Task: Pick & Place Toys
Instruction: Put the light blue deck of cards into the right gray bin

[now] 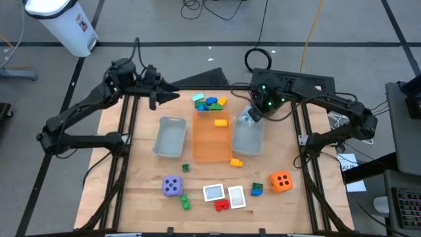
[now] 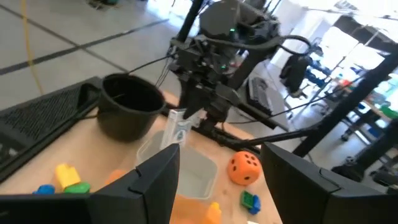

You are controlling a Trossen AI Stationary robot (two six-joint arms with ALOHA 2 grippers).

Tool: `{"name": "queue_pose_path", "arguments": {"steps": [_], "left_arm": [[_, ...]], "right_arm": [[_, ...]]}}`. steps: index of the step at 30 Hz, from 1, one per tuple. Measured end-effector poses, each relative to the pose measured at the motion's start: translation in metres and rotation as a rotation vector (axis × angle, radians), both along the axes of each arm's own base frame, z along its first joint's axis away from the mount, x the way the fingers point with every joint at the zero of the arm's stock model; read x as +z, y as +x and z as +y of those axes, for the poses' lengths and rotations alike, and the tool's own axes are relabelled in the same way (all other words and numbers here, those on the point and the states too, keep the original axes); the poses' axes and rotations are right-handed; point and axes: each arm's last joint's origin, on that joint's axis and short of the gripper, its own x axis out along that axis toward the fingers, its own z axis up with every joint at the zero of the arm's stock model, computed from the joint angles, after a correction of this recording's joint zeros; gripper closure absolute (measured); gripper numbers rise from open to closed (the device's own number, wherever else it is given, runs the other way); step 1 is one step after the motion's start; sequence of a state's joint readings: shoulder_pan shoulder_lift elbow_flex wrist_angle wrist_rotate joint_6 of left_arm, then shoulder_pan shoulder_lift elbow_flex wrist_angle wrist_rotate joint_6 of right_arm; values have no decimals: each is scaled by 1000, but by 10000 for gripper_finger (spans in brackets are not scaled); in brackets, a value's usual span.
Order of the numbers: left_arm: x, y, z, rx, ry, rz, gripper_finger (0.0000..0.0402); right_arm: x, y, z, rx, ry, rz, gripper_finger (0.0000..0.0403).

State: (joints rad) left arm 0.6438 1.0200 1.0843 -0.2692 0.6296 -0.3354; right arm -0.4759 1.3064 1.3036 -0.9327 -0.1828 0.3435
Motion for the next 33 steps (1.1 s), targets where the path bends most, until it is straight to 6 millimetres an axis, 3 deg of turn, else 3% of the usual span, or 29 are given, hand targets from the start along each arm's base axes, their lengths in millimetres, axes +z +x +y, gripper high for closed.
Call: {"name": "queue_pose_path", "arguments": {"steps": [6, 17, 33], "left_arm": [[-13, 19, 4, -17, -30, 51, 174], [-37, 60, 8, -89, -78, 100, 174], [-40, 70, -4, -203, -81, 97, 174]], "right_arm": [[-29, 1, 4, 30, 14, 43, 338], [-56, 10, 2, 103, 29, 34, 338], [-90, 34, -8, 198, 72, 88, 335]]}}
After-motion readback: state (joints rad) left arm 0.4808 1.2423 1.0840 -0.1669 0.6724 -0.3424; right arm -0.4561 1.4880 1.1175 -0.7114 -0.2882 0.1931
